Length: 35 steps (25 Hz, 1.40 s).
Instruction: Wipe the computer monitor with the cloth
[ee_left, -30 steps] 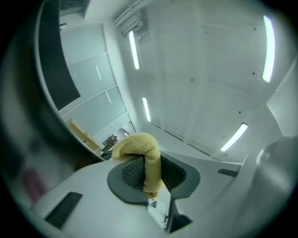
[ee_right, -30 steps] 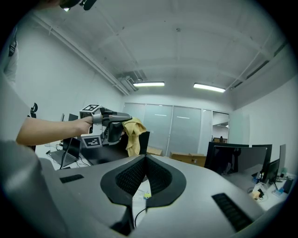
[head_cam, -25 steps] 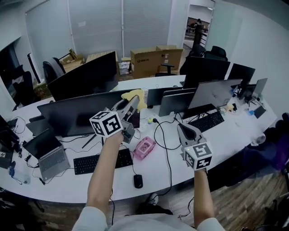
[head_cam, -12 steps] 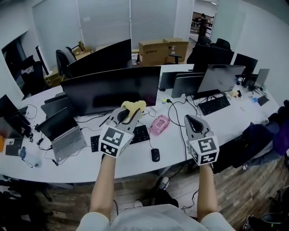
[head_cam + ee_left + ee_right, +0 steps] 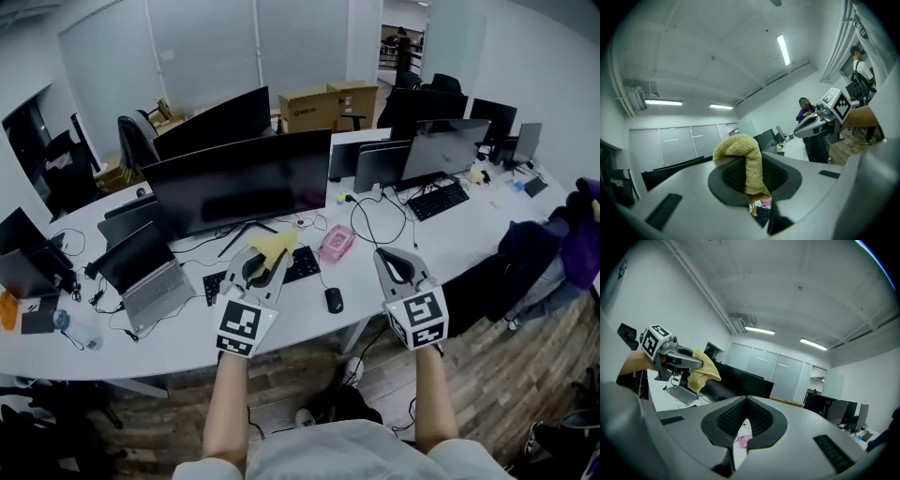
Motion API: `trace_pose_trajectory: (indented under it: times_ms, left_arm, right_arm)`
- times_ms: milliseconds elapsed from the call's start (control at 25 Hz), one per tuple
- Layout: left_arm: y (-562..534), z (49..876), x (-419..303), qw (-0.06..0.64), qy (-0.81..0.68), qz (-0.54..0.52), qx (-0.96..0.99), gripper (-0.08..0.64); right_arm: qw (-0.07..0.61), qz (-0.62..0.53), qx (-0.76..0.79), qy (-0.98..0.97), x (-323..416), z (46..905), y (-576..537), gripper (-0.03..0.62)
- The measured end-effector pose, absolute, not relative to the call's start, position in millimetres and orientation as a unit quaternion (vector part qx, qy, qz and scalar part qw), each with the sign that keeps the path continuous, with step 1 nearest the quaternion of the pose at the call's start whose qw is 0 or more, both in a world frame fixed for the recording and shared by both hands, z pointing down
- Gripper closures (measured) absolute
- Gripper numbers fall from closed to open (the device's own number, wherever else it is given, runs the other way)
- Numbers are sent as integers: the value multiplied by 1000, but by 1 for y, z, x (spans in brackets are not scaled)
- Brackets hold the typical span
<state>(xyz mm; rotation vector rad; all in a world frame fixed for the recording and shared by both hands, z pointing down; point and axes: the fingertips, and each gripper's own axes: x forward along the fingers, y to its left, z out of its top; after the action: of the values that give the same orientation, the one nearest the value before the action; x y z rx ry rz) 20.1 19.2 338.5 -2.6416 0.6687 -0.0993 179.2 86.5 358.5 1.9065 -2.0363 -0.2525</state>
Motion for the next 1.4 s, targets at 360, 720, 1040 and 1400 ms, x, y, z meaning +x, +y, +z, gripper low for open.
trace_pose_trajectory:
  times_ms: [360,720,1040,1400]
  left_arm:
    - [53,335,-3,214,237,-22,-947,491]
    - [53,327,-14,218,246,-14,-944,491]
    - [45,327,-20,226,253,-18,-941,491]
    - [37,332,-20,216,258,-20,-942,491]
  right_arm:
    - [175,-103,660,-723,148,348,118,566]
    - [171,-97,653,-731,134,351,116,566]
    - [182,-108,646,-734,125,348,102,566]
    - [186,-103,646,-733,131,355,97,566]
